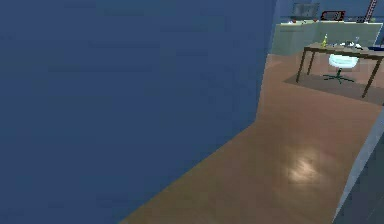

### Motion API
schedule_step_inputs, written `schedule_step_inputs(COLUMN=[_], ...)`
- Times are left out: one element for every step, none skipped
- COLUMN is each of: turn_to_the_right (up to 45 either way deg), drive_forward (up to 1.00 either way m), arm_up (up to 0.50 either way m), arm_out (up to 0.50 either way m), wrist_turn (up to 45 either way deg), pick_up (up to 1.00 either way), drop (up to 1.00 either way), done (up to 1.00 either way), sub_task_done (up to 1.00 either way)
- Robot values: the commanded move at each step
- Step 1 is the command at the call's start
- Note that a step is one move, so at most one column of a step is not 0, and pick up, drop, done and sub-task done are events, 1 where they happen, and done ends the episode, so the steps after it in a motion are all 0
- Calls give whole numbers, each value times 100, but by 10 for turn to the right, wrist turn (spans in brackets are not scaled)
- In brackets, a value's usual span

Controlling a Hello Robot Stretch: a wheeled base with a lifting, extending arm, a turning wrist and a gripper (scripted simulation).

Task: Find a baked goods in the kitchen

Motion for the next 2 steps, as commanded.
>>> schedule_step_inputs(turn_to_the_right=[0,180], drive_forward=[5,0], arm_up=[0,0], arm_out=[0,0], wrist_turn=[0,0], pick_up=[0,0], drop=[0,0], done=[0,0], sub_task_done=[0,0])
